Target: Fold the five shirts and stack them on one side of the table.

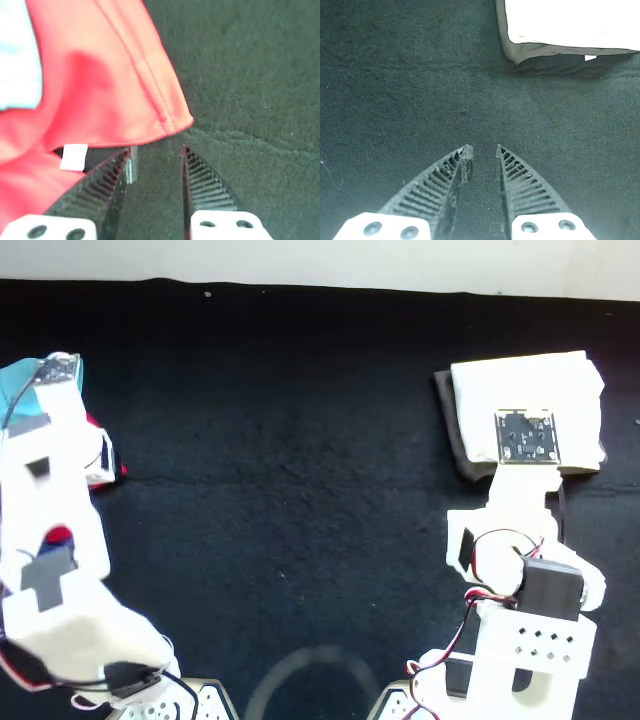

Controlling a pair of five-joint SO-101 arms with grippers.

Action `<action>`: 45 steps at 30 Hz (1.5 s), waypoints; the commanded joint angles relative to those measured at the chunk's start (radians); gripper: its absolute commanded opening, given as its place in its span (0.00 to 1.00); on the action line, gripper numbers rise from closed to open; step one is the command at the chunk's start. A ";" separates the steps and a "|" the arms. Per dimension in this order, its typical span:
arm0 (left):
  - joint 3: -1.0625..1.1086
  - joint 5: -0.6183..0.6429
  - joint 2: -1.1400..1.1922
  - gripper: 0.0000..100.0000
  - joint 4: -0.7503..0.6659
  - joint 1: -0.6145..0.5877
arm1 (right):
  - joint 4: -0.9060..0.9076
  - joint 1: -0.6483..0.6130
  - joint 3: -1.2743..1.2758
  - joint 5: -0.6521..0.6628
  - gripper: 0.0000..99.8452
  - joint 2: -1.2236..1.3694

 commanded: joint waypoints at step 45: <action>-1.216 0.012 0.381 0.01 0.787 0.374 | -0.012 -0.005 0.001 0.009 0.09 -0.010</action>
